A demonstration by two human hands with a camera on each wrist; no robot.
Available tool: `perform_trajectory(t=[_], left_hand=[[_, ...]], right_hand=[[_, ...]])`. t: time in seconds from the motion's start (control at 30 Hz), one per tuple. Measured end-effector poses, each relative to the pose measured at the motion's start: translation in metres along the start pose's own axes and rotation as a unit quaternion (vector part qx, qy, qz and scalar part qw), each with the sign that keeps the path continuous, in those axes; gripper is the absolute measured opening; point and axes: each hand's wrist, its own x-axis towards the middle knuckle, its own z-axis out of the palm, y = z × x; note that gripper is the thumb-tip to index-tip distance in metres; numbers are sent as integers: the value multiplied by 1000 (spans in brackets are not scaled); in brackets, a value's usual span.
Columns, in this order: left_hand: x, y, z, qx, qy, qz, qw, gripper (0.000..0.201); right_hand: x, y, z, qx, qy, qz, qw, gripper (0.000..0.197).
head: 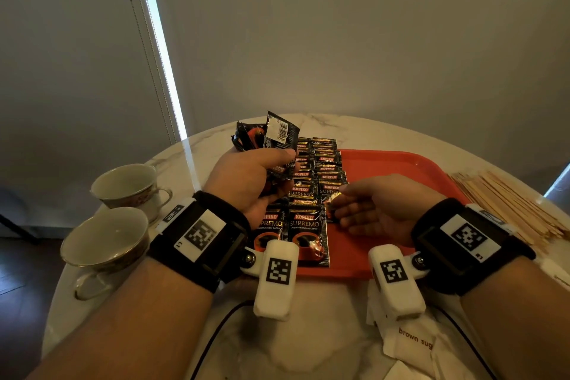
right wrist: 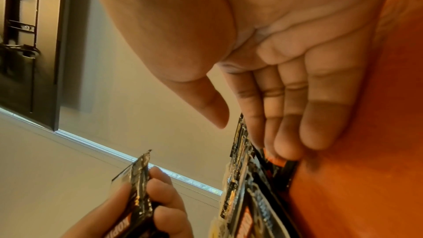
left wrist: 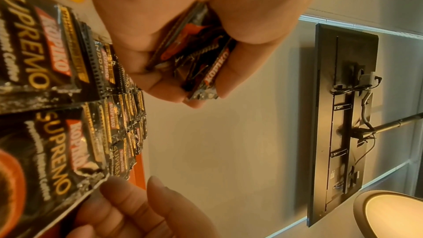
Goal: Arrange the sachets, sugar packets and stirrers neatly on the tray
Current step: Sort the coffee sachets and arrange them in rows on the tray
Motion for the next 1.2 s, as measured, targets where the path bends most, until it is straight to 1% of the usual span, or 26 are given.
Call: perform_trajectory(t=[0.23, 0.4, 0.5, 0.6, 0.7, 0.73, 0.77, 0.83, 0.87, 0.93, 1.03, 1.07, 1.1, 1.13, 1.2], left_hand=[[-1, -2, 1, 0, -5, 1, 1000, 32], [-4, -3, 3, 15, -33, -13, 999, 29], [-7, -4, 5, 18, -47, -25, 998, 33], [-9, -4, 6, 22, -59, -31, 998, 28], [-14, -5, 7, 67, -98, -34, 992, 23], [-16, -6, 8, 82, -111, -35, 990, 23], [-17, -6, 9, 92, -119, -38, 988, 24], [-18, -7, 11, 93, -122, -48, 987, 19], [-18, -7, 12, 82, -113, -53, 989, 14], [-17, -6, 12, 51, -82, -59, 994, 10], [-14, -5, 12, 12, -54, -60, 997, 16], [-13, -5, 12, -4, -49, -62, 997, 20], [-13, -5, 13, -18, -46, -63, 997, 24], [-13, -5, 14, -31, -45, -62, 997, 26], [-15, -4, 16, -41, -50, -50, 997, 24]], right_hand=[[1, 1, 1, -6, 11, -17, 1000, 27], [0, 0, 0, -11, 19, -27, 999, 25], [-1, 0, 1, -7, 21, -42, 999, 24], [-3, -2, 2, 38, 8, -98, 994, 29], [-8, -7, 3, 91, -58, -172, 979, 44], [-10, -8, 4, 98, -73, -195, 973, 42], [-13, -9, 6, 99, -76, -217, 968, 34], [-16, -11, 9, 111, -51, -244, 962, 14], [-16, -12, 8, 127, -32, -250, 959, 10], [-15, -14, 4, 172, 9, -264, 949, 13], [-14, -20, -2, 245, 49, -322, 913, 16], [-14, -20, -2, 242, 52, -345, 905, 18], [-14, -20, -1, 215, 55, -365, 904, 22], [-14, -19, 1, 164, 61, -381, 908, 26], [-15, -16, 7, 52, 62, -393, 916, 33]])
